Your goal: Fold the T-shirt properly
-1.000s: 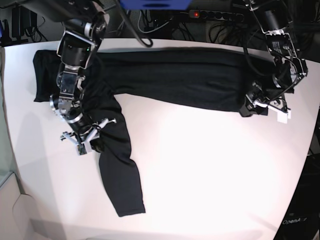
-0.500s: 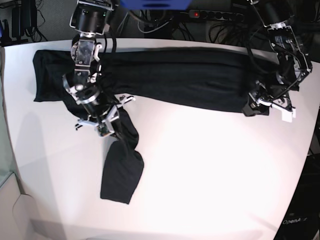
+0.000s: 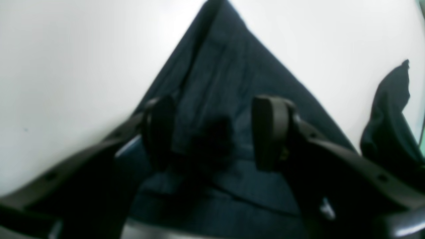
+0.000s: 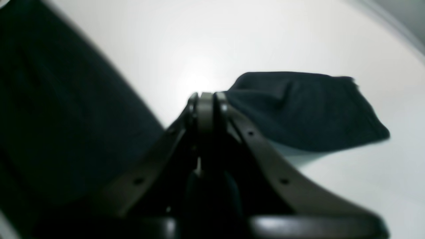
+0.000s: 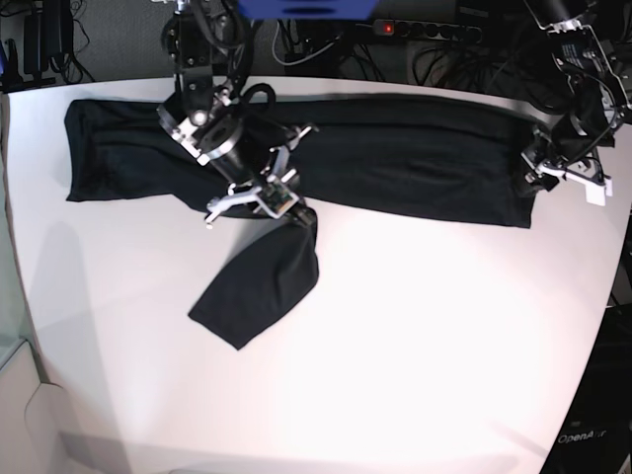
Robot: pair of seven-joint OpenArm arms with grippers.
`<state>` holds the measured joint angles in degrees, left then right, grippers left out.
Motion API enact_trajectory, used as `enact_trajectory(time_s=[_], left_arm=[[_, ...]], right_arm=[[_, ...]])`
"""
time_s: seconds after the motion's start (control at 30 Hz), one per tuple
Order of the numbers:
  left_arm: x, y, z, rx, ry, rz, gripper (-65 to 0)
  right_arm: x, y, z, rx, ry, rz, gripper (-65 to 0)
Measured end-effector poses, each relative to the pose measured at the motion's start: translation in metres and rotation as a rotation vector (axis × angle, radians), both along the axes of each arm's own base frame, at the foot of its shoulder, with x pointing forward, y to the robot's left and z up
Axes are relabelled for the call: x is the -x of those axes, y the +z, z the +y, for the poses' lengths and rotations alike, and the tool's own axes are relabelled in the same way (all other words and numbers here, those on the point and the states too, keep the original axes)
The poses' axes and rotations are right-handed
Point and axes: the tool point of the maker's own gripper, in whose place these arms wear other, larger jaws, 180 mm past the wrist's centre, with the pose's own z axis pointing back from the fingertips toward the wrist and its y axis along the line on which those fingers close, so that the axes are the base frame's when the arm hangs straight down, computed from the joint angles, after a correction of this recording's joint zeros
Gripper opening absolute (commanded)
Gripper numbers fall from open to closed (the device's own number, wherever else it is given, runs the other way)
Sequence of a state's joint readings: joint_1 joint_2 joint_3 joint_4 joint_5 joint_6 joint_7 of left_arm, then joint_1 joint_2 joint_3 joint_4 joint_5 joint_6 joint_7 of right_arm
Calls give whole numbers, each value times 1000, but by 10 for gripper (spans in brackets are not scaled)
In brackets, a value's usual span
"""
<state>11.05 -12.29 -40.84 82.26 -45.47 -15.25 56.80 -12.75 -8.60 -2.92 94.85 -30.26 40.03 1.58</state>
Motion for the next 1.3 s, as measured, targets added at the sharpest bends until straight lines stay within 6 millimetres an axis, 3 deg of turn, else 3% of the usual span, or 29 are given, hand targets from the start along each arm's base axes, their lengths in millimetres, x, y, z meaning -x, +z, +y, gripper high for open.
enact_trajectory(time_s=[0.1,0.33,0.53,0.83,1.13,1.3], left_arm=[[7,-2,-1,-2,-4,9,-288],[7,7,-1,-31,-20,-7,-288],[8,6,-1,-33,-22,-3,-288],[6,8,-1,-33,-22,-8,-287],[7,7,-1,-33,-22,-6,-284],[7,7,-1,-33,-22,-7,-284]], right_arm=[[13,10,29,-19,77,-13,-650],[54,25,65,-60,177,-12,-650],[90,20,87,-95,235,48,-650],[110,5,95,-115,263,115,-650],[113,-3,94,-105,266,136,-649],[117,-8,95,-111,268,156,-558]])
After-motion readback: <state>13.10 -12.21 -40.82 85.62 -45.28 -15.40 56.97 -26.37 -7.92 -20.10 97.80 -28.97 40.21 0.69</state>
